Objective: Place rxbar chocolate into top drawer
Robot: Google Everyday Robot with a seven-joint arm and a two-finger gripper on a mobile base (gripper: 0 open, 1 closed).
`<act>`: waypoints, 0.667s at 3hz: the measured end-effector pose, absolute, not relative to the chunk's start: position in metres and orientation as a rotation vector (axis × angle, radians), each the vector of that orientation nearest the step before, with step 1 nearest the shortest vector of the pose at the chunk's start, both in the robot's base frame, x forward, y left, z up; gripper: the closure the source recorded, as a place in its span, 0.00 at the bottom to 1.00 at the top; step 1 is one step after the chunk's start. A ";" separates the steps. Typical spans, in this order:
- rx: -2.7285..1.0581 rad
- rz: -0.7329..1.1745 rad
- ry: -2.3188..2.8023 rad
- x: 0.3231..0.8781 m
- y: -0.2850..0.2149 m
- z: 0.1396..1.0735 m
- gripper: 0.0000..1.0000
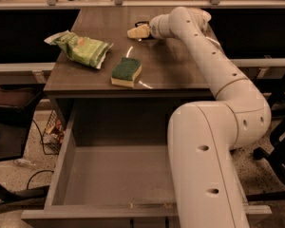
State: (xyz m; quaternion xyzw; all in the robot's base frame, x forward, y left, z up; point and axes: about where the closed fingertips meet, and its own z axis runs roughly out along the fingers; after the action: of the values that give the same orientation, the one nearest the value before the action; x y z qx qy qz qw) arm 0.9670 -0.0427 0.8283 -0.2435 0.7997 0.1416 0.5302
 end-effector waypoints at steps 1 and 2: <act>-0.599 0.326 1.912 0.967 -0.040 0.827 0.41; -0.599 0.327 1.912 0.967 -0.040 0.829 0.65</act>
Offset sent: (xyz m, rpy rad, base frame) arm 0.0003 0.0027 -0.0016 -0.0168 0.0003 0.0066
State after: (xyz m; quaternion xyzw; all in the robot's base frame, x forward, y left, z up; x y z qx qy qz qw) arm 0.9673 -0.0398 0.8293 -0.2506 0.8002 0.1367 0.5275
